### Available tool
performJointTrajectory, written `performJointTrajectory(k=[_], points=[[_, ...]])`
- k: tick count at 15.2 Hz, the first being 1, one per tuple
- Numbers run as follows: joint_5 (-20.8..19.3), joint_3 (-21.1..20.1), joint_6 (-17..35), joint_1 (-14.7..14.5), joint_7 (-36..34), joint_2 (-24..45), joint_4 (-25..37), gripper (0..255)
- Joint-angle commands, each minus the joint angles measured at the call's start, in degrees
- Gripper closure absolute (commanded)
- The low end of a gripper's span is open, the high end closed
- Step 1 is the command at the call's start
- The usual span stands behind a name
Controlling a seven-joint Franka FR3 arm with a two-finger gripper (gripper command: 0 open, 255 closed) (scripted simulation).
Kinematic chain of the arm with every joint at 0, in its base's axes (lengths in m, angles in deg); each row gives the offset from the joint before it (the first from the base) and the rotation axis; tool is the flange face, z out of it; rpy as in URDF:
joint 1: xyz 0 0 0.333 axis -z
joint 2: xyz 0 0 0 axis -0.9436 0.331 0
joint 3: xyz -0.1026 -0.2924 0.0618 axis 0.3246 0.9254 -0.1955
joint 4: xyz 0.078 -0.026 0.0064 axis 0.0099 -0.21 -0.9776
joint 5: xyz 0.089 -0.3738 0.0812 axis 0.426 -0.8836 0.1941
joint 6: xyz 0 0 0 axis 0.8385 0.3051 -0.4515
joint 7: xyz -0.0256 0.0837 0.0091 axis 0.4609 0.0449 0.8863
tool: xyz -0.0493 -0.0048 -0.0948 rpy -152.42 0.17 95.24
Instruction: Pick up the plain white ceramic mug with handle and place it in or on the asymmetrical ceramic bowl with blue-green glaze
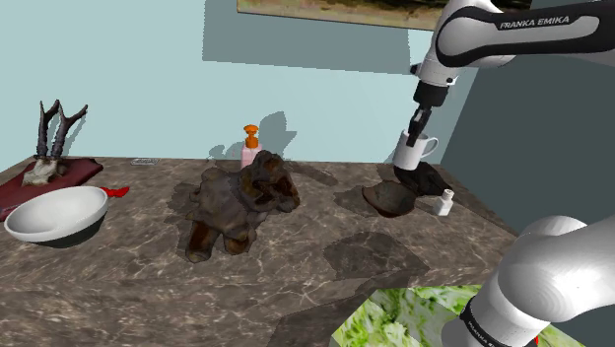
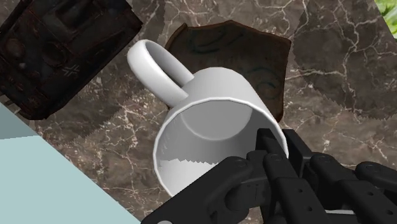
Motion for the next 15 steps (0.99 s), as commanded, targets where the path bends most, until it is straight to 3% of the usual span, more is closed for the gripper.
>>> performJointTrajectory(k=[1, 15], points=[[-0.2, 0.2, 1.5, 0.1, 0.0, -0.3, -1.8, 255], [-1.1, 1.4, 12.5, 0.5, 0.1, 0.7, -11.8, 255]])
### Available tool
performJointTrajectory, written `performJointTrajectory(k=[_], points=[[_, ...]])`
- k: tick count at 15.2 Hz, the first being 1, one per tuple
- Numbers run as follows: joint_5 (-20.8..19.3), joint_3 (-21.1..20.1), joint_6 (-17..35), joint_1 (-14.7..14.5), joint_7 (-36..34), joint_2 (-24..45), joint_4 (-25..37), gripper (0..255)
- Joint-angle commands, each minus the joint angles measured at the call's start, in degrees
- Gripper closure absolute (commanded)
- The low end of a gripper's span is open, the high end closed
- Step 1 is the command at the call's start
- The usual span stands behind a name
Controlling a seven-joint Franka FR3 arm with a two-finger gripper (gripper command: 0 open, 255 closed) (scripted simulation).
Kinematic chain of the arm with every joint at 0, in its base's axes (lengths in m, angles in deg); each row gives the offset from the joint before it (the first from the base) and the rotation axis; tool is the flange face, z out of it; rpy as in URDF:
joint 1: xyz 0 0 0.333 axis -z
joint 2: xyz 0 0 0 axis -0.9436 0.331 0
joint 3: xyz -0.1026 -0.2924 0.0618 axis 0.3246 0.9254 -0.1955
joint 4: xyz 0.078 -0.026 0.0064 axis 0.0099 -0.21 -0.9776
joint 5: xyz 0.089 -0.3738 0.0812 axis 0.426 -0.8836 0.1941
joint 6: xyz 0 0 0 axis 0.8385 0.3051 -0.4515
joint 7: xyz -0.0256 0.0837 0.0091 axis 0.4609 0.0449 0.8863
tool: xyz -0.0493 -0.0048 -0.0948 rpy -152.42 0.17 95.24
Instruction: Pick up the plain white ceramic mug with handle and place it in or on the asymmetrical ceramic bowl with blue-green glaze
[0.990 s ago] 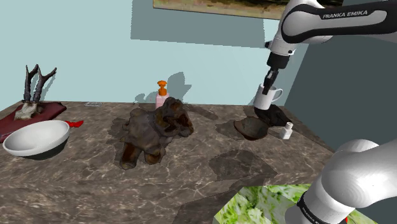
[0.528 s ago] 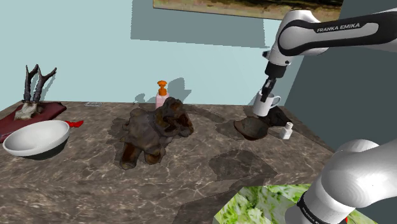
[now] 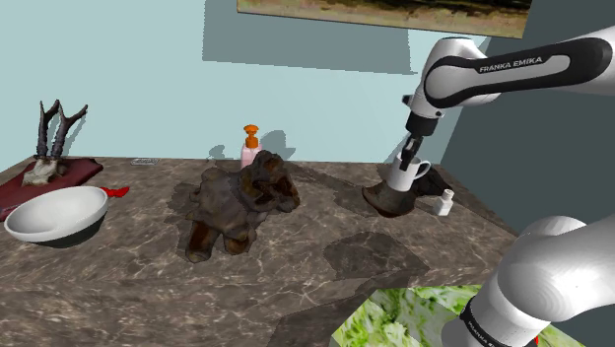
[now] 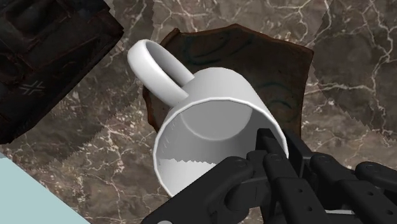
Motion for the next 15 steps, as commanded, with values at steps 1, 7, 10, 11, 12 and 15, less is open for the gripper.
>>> performJointTrajectory(k=[1, 7, 10, 11, 12, 15], points=[[-0.1, 0.2, 1.7, 0.0, 0.1, 0.5, -1.2, 255], [-0.3, 0.6, 4.3, 0.1, 0.1, 1.2, -3.1, 255], [-0.3, 0.6, 4.3, 0.1, 0.1, 1.2, -3.1, 255], [-0.3, 0.6, 4.3, 0.1, 0.1, 1.2, -3.1, 255], [-0.3, 0.6, 4.3, 0.1, 0.1, 1.2, -3.1, 255], [-0.3, 0.6, 4.3, 0.1, 0.1, 1.2, -3.1, 0]])
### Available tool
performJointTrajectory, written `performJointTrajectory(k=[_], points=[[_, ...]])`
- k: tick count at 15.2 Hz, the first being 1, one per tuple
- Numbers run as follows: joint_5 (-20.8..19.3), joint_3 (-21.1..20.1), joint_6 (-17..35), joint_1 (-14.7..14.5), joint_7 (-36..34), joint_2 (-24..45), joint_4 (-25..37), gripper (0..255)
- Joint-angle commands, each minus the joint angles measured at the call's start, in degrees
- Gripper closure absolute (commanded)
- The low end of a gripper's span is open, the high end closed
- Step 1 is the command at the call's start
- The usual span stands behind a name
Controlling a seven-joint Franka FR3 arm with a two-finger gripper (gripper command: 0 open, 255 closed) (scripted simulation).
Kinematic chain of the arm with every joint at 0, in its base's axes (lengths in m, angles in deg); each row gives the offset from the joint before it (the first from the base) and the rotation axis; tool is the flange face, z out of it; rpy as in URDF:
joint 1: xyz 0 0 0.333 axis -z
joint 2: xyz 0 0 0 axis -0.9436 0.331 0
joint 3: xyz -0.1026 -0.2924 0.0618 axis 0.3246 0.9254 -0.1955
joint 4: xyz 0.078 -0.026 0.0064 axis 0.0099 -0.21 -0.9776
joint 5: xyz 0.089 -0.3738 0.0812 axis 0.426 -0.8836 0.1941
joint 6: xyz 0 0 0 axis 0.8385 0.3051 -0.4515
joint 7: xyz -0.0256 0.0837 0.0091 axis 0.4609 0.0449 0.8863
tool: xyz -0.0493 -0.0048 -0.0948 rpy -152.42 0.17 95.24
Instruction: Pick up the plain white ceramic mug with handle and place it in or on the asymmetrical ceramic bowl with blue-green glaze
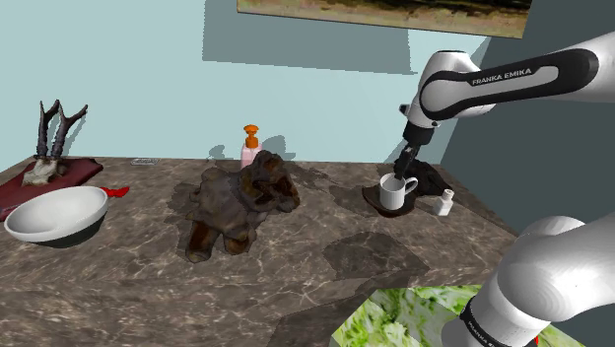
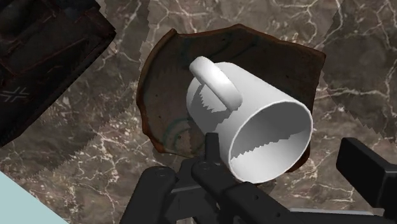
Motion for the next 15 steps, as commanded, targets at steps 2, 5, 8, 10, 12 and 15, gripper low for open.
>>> performJointTrajectory(k=[2, 5, 8, 10, 12, 15], points=[[0.0, 0.0, 0.0, 0.0, 0.0, 0.0, 0.0, 0], [0.2, -0.5, -4.3, 0.0, 0.0, -1.3, 3.0, 0], [0.4, -0.9, -7.9, -0.1, 0.0, -2.1, 5.9, 0], [0.4, -0.9, -7.9, -0.1, 0.0, -2.1, 5.9, 0], [0.4, -0.9, -7.9, -0.1, 0.0, -2.1, 5.9, 0], [0.4, -0.9, -7.9, -0.1, 0.0, -2.1, 5.9, 0]])
